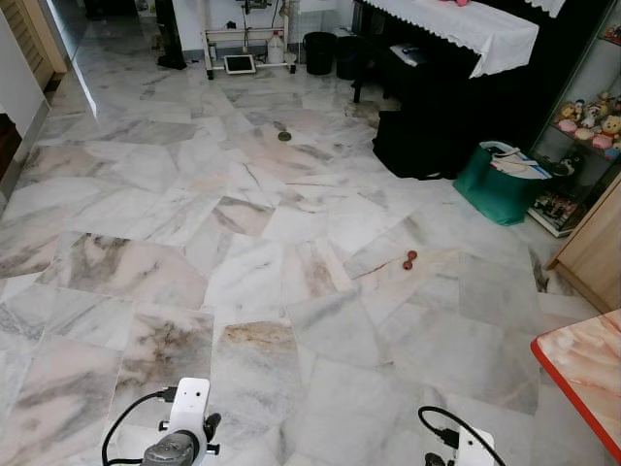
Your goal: Setting the table
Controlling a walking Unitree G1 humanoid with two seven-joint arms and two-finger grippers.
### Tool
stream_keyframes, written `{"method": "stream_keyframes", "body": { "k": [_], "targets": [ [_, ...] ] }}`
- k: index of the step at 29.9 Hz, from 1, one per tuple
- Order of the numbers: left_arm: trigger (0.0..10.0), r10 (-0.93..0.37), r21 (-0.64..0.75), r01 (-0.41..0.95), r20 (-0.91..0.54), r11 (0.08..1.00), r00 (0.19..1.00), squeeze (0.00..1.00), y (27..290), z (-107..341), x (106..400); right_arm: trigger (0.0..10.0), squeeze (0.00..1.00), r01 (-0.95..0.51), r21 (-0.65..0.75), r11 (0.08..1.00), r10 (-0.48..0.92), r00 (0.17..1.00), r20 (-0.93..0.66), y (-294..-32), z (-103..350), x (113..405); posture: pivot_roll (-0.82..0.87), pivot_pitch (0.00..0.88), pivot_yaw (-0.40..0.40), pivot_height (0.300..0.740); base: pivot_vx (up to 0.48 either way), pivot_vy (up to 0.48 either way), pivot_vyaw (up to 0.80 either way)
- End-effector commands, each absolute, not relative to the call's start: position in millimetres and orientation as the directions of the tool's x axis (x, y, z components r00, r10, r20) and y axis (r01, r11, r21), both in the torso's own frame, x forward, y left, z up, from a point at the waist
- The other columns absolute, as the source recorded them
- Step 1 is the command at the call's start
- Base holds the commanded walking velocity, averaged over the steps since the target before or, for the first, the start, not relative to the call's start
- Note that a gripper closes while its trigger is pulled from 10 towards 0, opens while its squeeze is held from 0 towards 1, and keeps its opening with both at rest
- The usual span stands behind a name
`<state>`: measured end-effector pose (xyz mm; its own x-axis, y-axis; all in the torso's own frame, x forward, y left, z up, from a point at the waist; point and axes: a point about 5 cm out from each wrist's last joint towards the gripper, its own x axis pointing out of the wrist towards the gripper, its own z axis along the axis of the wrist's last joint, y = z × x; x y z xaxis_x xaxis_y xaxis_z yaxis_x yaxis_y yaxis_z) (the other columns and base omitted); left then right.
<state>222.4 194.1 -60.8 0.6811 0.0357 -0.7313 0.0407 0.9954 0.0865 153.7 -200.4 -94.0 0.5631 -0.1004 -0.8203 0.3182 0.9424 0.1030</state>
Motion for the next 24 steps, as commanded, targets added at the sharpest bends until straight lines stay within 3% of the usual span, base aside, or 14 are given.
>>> {"method": "stream_keyframes", "body": {
  "k": [1,18,24],
  "targets": [
    [10.0,0.039,0.087,0.038,-0.739,0.995,0.672,0.0,194,-63,219,10.0,0.0,0.326,0.098,0.94,-0.11,0.564,-0.818,-202,-94,153,0.1,0.0,-0.049,0.74,0.0,0.0,0.0],
    [10.0,0.039,0.087,0.038,-0.739,0.995,0.672,0.0,194,-63,218,10.0,0.0,0.322,0.095,0.942,-0.11,0.565,-0.818,-202,-94,153,0.1,0.0,-0.05,0.74,0.0,0.0,0.0],
    [10.0,0.037,0.096,0.043,-0.699,0.994,0.714,0.0,193,-56,228,10.0,0.0,0.327,0.097,0.94,-0.124,0.593,-0.796,-203,-92,155,0.1,0.0,-0.05,0.74,0.0,0.0,0.0]
  ]
}}
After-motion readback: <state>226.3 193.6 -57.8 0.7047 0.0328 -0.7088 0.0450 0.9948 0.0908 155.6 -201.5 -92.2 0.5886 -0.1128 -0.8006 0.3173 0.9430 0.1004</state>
